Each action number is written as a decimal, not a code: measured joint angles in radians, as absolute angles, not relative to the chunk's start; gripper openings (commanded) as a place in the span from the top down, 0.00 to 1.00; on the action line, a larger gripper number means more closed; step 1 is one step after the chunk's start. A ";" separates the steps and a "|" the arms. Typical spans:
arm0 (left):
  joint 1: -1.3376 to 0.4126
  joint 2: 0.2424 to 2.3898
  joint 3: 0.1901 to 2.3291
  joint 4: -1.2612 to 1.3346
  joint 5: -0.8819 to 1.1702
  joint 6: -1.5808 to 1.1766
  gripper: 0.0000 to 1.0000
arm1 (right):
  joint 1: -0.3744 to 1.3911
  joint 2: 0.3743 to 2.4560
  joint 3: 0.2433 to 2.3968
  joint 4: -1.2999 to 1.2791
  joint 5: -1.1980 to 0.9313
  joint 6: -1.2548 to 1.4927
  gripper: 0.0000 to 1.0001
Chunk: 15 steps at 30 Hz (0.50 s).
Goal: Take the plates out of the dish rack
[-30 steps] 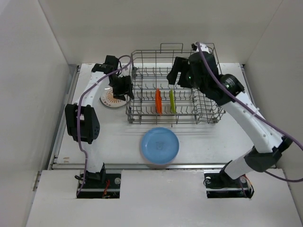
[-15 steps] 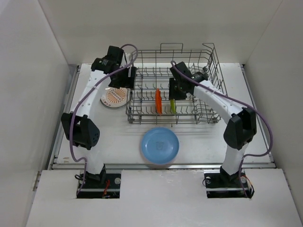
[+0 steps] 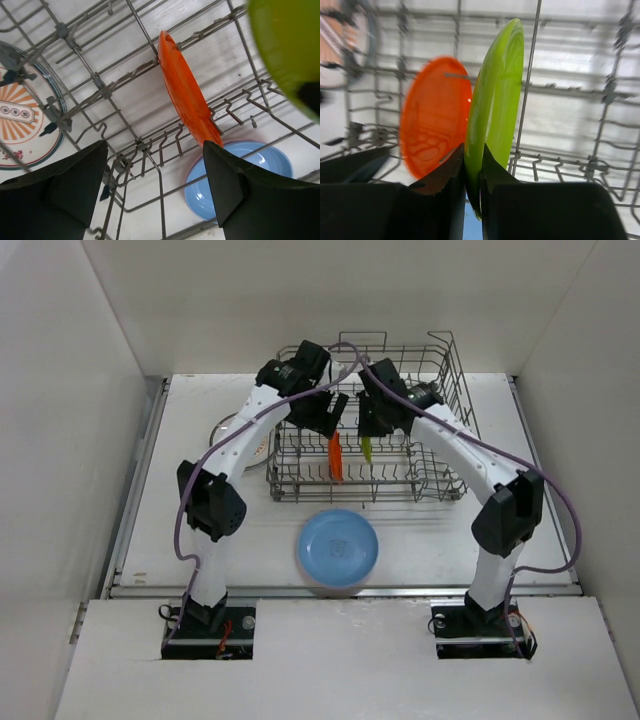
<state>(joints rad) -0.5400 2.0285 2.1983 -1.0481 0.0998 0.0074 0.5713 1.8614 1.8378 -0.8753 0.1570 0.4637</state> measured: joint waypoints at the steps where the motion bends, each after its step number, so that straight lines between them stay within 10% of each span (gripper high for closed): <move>1: -0.545 2.048 2.198 -1.054 0.095 0.004 0.26 | 0.572 1.854 1.856 -0.881 0.174 0.456 1.00; 15: -0.584 2.118 2.202 -1.084 0.030 -0.024 0.26 | 0.569 1.438 2.032 -1.026 0.580 0.414 1.00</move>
<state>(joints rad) -0.5838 2.1178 2.2017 -1.0843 0.0303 -0.0242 0.5686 1.4380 2.0315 -1.0260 0.5804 0.4137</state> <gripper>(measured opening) 0.742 0.171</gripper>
